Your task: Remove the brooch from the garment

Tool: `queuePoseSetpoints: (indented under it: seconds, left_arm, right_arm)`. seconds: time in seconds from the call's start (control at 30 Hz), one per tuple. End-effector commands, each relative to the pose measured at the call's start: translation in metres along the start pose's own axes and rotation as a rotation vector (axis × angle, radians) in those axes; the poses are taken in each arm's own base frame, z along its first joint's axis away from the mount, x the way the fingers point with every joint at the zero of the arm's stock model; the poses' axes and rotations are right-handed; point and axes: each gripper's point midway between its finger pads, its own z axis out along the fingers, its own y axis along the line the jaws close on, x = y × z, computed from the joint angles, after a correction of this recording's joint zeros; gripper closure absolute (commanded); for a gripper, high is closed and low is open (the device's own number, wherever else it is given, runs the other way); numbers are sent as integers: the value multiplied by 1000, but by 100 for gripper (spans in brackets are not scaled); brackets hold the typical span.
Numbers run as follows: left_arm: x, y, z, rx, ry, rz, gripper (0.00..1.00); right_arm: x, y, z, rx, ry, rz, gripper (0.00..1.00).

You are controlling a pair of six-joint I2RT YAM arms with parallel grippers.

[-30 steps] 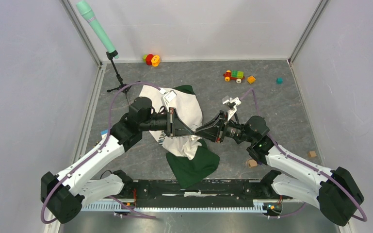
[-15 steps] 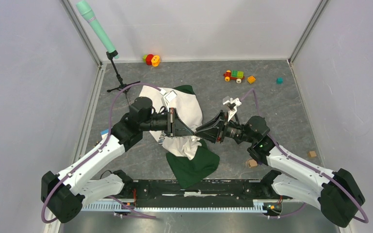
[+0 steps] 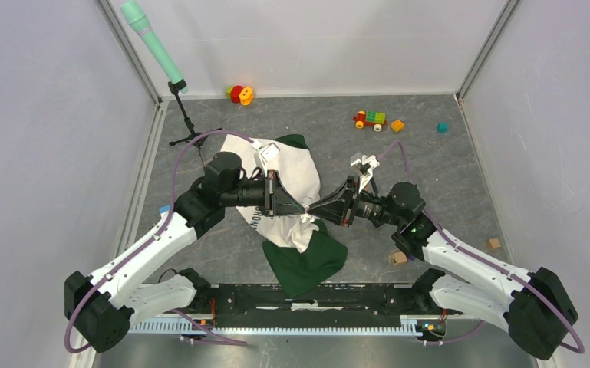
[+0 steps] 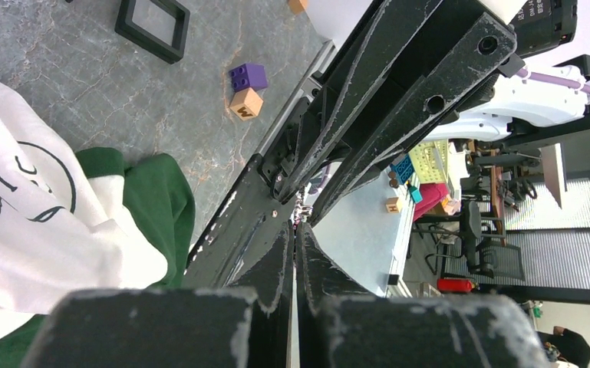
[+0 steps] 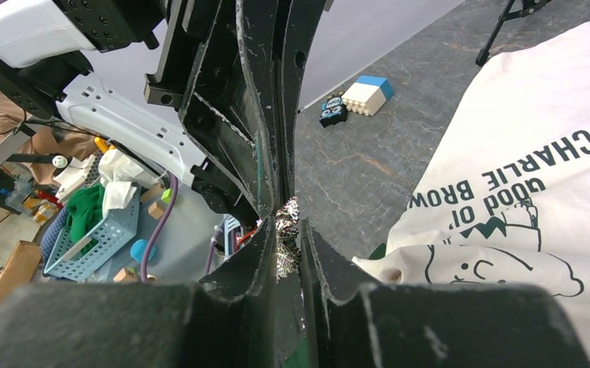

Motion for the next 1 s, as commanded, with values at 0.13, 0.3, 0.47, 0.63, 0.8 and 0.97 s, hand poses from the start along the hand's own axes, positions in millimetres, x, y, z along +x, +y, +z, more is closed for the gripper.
queuePoseSetpoints:
  seconds: [0.13, 0.3, 0.47, 0.63, 0.8, 0.97]
  left_arm:
    - [-14, -28, 0, 123, -46, 22, 98]
    - [-13, -28, 1, 134, -55, -1, 98]
    - [-17, -29, 2, 153, -76, -16, 98]
    - [-16, -27, 4, 149, -78, -22, 98]
    - [-18, -27, 5, 152, -84, -32, 98]
    - [-18, -25, 6, 150, -87, -35, 98]
  right_arm:
    - [-18, 9, 4, -27, -45, -44, 85]
    - [-16, 8, 4, -30, -45, -43, 83]
    - [-15, 8, 5, -34, -49, -35, 82]
    - [-15, 9, 5, -38, -50, -32, 79]
    - [-15, 8, 5, -35, -52, -32, 80]
    - [-15, 7, 6, -34, -54, -30, 79]
